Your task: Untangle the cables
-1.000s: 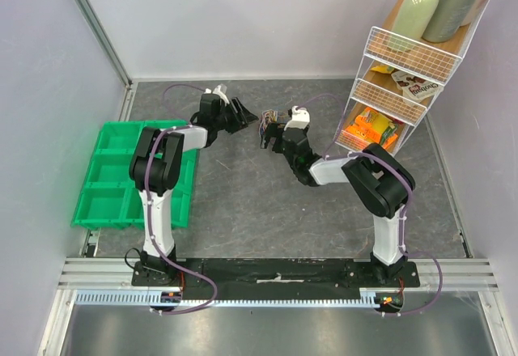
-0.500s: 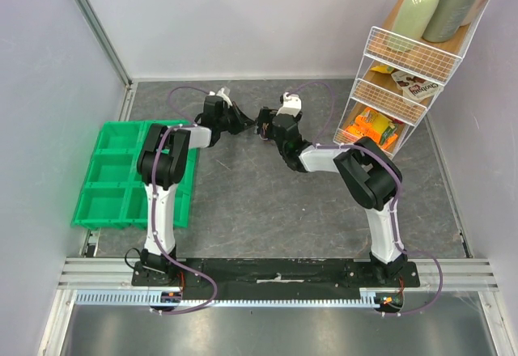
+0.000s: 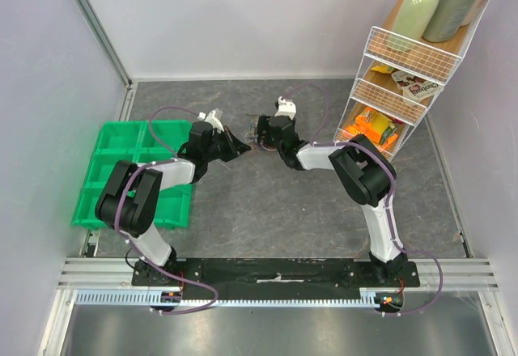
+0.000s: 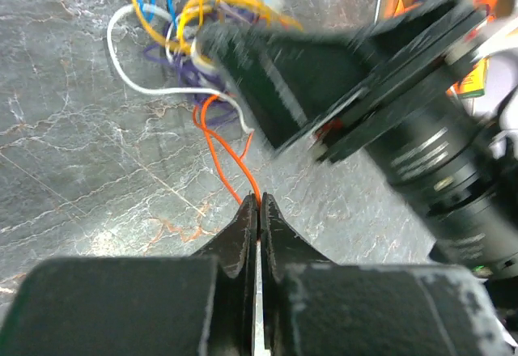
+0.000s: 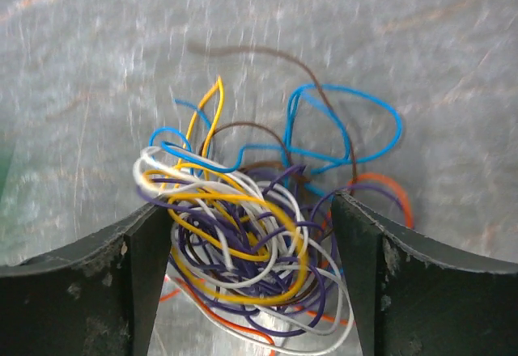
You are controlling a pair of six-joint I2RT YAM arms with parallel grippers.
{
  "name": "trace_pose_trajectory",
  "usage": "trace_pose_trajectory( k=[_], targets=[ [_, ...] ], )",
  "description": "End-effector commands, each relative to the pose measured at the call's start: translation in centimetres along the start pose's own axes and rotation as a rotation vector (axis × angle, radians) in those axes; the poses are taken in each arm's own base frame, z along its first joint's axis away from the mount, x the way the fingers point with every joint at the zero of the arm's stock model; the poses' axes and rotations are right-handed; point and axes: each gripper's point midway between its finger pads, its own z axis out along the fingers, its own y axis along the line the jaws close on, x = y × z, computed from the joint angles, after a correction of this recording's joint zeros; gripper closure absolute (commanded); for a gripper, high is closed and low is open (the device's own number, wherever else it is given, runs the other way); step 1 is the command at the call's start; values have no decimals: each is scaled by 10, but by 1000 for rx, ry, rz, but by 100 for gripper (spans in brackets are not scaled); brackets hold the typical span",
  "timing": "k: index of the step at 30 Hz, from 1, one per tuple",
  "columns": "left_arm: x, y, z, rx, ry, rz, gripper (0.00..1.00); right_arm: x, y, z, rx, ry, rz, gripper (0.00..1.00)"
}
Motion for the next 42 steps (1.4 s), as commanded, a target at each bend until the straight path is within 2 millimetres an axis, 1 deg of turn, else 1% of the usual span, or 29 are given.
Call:
trace_pose_trajectory(
  k=[1, 3, 4, 5, 6, 7, 8, 9, 10, 12, 15, 18, 21, 23, 26, 28, 30, 33, 34, 36, 38, 42],
  targets=[
    [-11, -11, -13, 0, -36, 14, 98, 39, 29, -28, -80, 58, -16, 15],
    [-9, -20, -22, 28, -26, 16, 99, 48, 32, -30, -68, 74, -31, 16],
    [-9, -27, -30, 47, -31, 20, 98, 51, 31, -28, -55, 85, -32, 17],
    [-10, -34, -39, 64, -41, 29, 98, 58, 26, -26, -27, 107, -42, 19],
    [-9, -40, -47, 71, -43, 38, 98, 59, 23, -24, -6, 114, -47, 19],
    [-12, -47, -58, 81, -56, 50, 98, 60, 18, -22, 23, 116, -53, 21],
    [-13, -52, -69, 79, -56, 65, 98, 57, 16, -22, 39, 107, -53, 22],
    [-15, -61, -81, 83, -62, 83, 98, 57, 13, -21, 50, 104, -51, 25],
    [-24, -75, -100, 102, -100, 114, 98, 57, 12, -22, 58, 100, -53, 28],
    [-27, -87, -128, 98, -128, 144, 98, 55, 11, -21, 63, 97, -53, 33],
    [-35, -112, -174, 116, -191, 201, 98, 55, 7, -20, 86, 95, -58, 42],
    [-43, -131, -218, 115, -259, 264, 98, 53, 2, -22, 111, 93, -68, 42],
    [-54, -142, -258, 74, -337, 322, 98, 49, -4, -25, 136, 91, -74, 42],
    [-61, -148, -281, 49, -387, 354, 98, 45, -7, -28, 146, 81, -73, 43],
    [-70, -156, -305, 21, -437, 389, 98, 44, -11, -28, 151, 83, -70, 43],
    [-75, -159, -314, 4, -456, 404, 98, 45, -10, -27, 145, 87, -68, 43],
    [-81, -157, -316, -22, -474, 414, 98, 48, -9, -26, 136, 98, -65, 43],
    [-85, -132, -302, -139, -455, 353, 98, 50, -4, -26, 113, 111, -65, 41],
    [-87, -118, -297, -207, -450, 318, 98, 50, -4, -25, 112, 113, -69, 41],
    [-90, -100, -284, -295, -427, 274, 98, 52, -4, -25, 109, 118, -69, 41],
    [-98, -93, -272, -335, -424, 252, 98, 53, -2, -24, 101, 124, -65, 41],
    [-125, -98, -253, -350, -465, 214, 98, 57, 1, -20, 81, 147, -51, 40]
  ],
)
